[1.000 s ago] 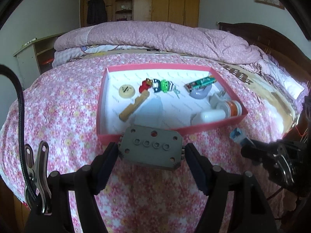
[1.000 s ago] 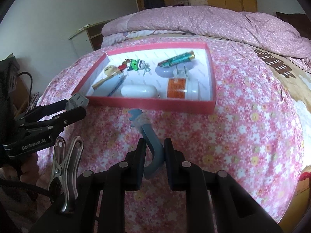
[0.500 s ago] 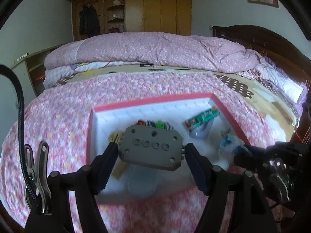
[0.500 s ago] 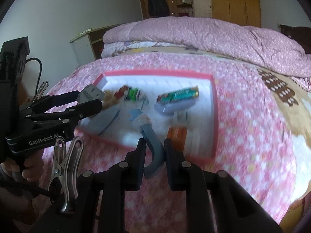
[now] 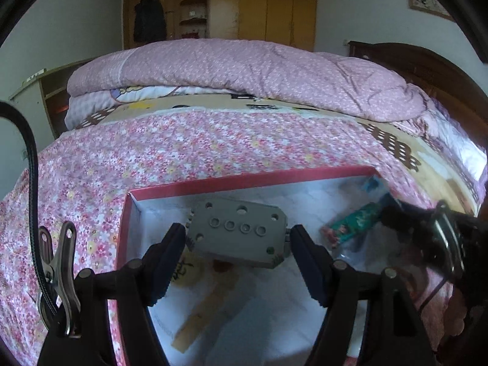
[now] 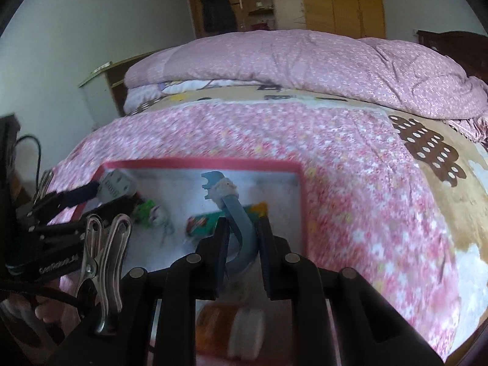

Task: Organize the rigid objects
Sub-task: 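Carry the grey block and blue hook into the pink box, opening both grippers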

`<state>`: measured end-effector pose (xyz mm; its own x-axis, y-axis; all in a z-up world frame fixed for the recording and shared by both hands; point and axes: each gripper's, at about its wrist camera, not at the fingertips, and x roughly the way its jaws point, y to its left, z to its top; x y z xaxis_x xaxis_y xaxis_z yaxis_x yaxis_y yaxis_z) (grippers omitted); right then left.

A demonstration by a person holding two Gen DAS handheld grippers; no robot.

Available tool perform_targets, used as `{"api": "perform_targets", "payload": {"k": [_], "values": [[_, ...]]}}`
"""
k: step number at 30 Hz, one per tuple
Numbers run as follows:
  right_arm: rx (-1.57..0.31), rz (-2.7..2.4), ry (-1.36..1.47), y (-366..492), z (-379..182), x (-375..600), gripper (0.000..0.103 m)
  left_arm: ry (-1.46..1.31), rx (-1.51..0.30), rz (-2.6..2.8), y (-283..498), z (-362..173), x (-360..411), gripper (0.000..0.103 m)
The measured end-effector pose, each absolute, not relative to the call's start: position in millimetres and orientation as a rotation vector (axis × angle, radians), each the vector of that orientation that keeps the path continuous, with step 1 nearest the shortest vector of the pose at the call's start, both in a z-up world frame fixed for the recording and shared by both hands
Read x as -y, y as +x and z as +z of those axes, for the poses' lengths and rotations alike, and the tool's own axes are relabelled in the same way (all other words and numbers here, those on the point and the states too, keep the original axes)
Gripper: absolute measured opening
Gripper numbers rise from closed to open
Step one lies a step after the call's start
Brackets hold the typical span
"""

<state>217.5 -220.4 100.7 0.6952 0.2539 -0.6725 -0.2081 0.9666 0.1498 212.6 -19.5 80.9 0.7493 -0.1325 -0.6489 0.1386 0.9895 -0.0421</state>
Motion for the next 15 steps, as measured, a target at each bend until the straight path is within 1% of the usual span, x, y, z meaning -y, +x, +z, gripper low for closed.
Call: {"api": "perform_targets", "payload": {"k": [7, 9, 11, 15], "values": [[-0.746, 0.245, 0.072, 236.4, 92.9, 218.1, 0.021, -0.049, -0.74, -0.134, 227.4, 69.0, 9.5, 0.076], [-0.746, 0.246, 0.075, 238.8, 91.0, 217.0, 0.026, -0.083, -0.749, -0.128, 228.9, 67.8, 5.7, 0.081], [-0.764, 0.24, 0.072, 242.4, 86.6, 215.5, 0.038, -0.12, -0.762, -0.122, 231.0, 65.9, 1.5, 0.084], [-0.76, 0.239, 0.077, 242.1, 80.9, 214.3, 0.042, -0.151, -0.777, -0.133, 232.2, 64.7, -2.6, 0.085]]}}
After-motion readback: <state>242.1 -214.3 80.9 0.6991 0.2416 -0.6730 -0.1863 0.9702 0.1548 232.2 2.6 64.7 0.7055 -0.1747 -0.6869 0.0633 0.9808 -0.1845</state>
